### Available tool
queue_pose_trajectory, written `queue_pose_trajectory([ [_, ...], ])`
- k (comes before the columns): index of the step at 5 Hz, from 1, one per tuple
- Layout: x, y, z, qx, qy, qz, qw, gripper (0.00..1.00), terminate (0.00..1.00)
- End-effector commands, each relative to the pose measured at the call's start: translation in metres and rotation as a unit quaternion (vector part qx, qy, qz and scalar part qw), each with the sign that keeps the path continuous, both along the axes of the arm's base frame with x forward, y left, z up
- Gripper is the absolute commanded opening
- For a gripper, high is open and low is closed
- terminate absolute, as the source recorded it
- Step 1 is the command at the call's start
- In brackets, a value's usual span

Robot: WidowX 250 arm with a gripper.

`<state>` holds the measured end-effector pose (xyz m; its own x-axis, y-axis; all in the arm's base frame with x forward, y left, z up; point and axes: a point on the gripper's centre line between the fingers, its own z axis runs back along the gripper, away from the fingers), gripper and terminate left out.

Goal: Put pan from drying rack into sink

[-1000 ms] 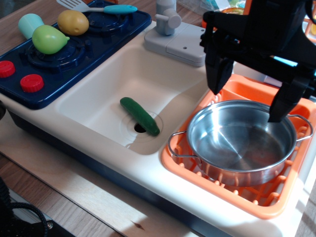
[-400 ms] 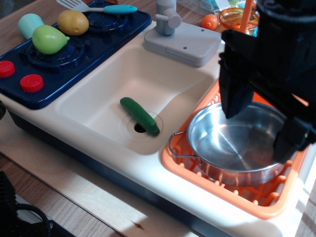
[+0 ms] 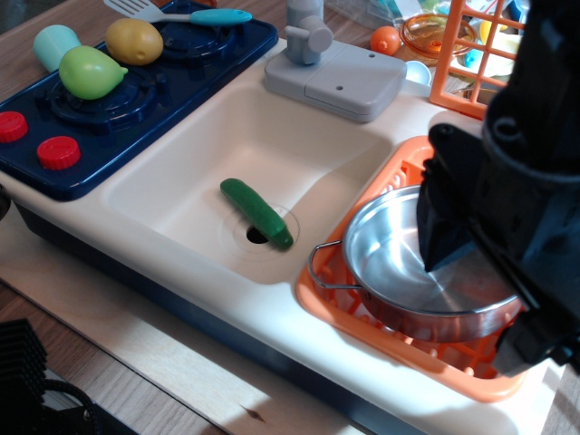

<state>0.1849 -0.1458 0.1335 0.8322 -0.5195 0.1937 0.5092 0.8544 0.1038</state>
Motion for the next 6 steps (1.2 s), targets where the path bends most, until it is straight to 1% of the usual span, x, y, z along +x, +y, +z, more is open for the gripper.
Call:
queue_pose_trajectory([
  [1,0.003,0.007,-0.002,-0.012,-0.035,-0.012,0.9992,1.0,0.0],
  [2,0.004,0.019,-0.009,-0.027,-0.039,-0.018,0.9987,1.0,0.0],
  [3,0.007,0.027,-0.015,-0.04,-0.044,-0.01,0.9982,0.0,0.0],
  [4,0.01,0.032,-0.017,-0.048,-0.046,-0.011,0.9977,0.0,0.0],
  [5,0.014,0.029,-0.018,-0.057,-0.047,0.003,0.9973,0.0,0.0],
  [6,0.017,0.029,-0.008,-0.038,-0.041,0.017,0.9983,0.0,0.0],
])
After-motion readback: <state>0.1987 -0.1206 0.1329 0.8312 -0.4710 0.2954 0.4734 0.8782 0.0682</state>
